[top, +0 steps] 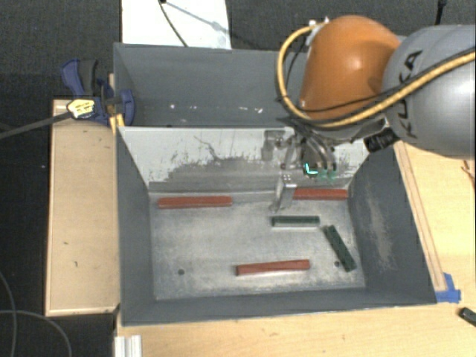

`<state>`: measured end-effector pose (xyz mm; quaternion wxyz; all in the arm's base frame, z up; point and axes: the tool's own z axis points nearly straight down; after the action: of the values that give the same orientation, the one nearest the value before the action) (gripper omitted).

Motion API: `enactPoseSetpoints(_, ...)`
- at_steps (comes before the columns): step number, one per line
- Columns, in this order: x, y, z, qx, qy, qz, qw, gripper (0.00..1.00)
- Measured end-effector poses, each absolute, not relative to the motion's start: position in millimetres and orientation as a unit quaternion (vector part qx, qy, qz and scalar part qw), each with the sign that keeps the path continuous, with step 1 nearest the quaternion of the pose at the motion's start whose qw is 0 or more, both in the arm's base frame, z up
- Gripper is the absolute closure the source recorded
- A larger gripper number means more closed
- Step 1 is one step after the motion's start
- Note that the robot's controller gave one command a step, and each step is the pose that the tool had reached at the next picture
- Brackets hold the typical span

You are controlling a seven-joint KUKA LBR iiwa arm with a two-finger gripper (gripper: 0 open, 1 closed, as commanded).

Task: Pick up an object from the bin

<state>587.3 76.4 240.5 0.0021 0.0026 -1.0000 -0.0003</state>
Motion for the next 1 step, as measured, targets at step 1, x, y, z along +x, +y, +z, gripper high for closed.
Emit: enactPoseSetpoints(1,497.0,94.2,72.1,0.07,-0.998,0.0,0.005,0.0)
